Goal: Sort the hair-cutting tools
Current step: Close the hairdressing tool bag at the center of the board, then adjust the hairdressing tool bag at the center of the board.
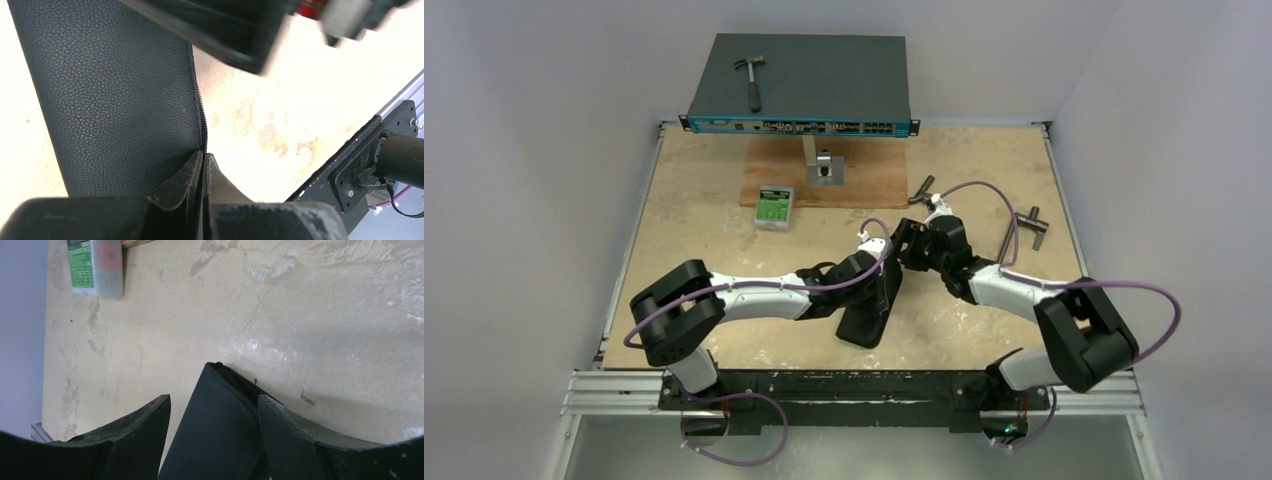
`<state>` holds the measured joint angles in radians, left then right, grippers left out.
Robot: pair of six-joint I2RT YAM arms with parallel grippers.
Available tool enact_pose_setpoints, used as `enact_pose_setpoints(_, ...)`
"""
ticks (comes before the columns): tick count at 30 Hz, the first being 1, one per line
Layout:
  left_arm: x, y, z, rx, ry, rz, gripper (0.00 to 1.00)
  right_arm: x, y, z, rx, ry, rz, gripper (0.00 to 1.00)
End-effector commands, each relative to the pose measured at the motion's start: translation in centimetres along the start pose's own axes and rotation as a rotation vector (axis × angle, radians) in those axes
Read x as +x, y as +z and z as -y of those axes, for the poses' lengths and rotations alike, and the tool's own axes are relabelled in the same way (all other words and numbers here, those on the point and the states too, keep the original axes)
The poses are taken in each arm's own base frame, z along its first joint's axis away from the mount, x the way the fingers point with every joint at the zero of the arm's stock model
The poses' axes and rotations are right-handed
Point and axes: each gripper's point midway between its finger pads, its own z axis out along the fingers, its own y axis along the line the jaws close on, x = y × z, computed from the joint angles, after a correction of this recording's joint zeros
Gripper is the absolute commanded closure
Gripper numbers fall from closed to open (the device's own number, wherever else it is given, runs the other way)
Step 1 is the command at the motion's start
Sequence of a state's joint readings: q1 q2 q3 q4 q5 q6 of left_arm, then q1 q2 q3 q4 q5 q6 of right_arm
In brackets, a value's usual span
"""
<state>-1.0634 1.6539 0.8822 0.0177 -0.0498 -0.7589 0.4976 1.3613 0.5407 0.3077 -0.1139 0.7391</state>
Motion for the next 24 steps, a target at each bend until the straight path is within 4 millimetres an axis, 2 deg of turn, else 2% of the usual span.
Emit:
enact_pose_setpoints(1,2.4,0.1,-0.9,-0.01,0.057,-0.052,1.0,0.2,1.6,-0.6,-0.049,-0.043,-0.027,0.37)
enact_pose_setpoints(4,2.4,-0.2,-0.9,-0.004,0.064,-0.048,0.99,1.2,1.4,0.6,-0.023,-0.031,-0.039,0.39)
enact_pose_setpoints(11,2.0,-0.7,0.0,0.037,0.084,-0.049,0.69,3.2,0.3,2.3,0.012,-0.01,-0.062,0.42)
enact_pose_setpoints(15,1.5,-2.1,0.1,0.035,0.083,-0.031,0.6,4.0,0.0,3.2,0.031,-0.006,-0.076,0.43)
enact_pose_setpoints(19,1.3,-4.5,-0.7,0.011,0.06,-0.002,0.6,4.6,-0.3,3.7,0.038,-0.003,-0.077,0.49)
enact_pose_setpoints(24,3.1,-6.9,-2.3,-0.006,-0.01,0.002,0.63,5.5,-0.5,3.9,0.026,0.022,-0.095,0.52)
